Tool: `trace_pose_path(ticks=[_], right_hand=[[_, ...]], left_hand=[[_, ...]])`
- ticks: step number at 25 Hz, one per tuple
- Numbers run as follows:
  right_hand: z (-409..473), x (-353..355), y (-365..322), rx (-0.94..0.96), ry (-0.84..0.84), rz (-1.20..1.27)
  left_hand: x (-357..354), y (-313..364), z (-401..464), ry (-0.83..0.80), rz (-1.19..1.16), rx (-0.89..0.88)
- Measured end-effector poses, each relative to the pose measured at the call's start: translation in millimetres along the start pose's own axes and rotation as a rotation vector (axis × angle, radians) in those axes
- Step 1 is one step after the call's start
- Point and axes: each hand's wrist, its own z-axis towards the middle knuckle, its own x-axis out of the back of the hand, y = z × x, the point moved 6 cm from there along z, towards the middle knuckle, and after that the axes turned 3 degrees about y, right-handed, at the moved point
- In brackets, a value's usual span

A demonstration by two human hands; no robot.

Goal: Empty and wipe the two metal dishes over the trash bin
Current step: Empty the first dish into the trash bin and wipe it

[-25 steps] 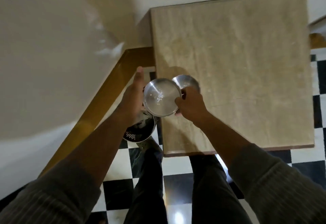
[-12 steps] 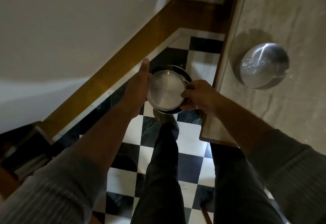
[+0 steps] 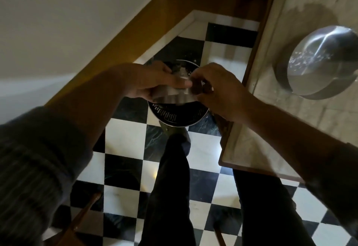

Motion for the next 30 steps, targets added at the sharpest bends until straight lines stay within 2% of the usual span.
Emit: trace_pose_path(ticks=[4,7,10,12,15,16,17,19,20,21,22,23,26,28,29,30], right_hand=[[3.3,-4.4,-6.9,0.206,0.012,-0.160],[-2.3,-15.4,-6.9,0.281,-0.019,-0.300],[-9.6,-11.6,6.5,0.179,-0.048,-0.364],[-20.7,14.0,-5.5,0.192,0.065,-0.378],[-44.9,57.1,-56.9,0.360,0.445,-0.364],[-49.5,52.7,-65.3,0.390,0.479,-0.366],[-50.9,36.1,-66.2,0.428,0.399,-0.392],[-43.7,-26.4,-42.6,0.468,0.008,-0.635],[-42.1,-53.5,-24.3,0.428,-0.164,-0.727],[-39.4,-68.4,-10.3,0.361,-0.291,-0.749],[-35.3,-72.7,-3.1,0.324,-0.334,-0.752],[-30.2,-68.7,-6.1,0.323,-0.288,-0.736],[-31.2,-16.4,-46.2,0.378,0.159,-0.523],[-41.4,12.9,-59.5,0.401,0.420,-0.397],[-43.3,10.7,-56.3,0.411,0.430,-0.415],[-39.6,-5.6,-48.9,0.439,0.329,-0.501]], left_hand=[[-6.8,-5.2,29.9,0.038,0.168,-0.079],[-9.0,-10.8,31.2,0.270,0.371,-0.323],[-12.5,-15.2,17.1,0.551,0.644,-0.616],[-13.5,-24.4,14.1,0.612,0.710,-0.690],[-18.5,-31.7,15.7,0.633,0.730,-0.762],[-21.7,-30.2,15.4,0.648,0.711,-0.792],[-25.8,-27.0,12.2,0.687,0.691,-0.827],[-30.8,-20.5,6.7,0.795,0.690,-0.897],[-34.4,-19.8,6.0,0.809,0.698,-0.916],[-36.6,-21.6,6.6,0.806,0.706,-0.924],[-36.6,-25.3,8.2,0.813,0.715,-0.928],[-35.5,-29.8,10.8,0.819,0.724,-0.937],[-31.1,-40.4,19.2,0.782,0.687,-0.933],[-28.7,-38.4,13.4,0.824,0.642,-0.918],[-28.7,-35.4,10.2,0.849,0.618,-0.935],[-29.0,-32.8,8.0,0.864,0.600,-0.955]])
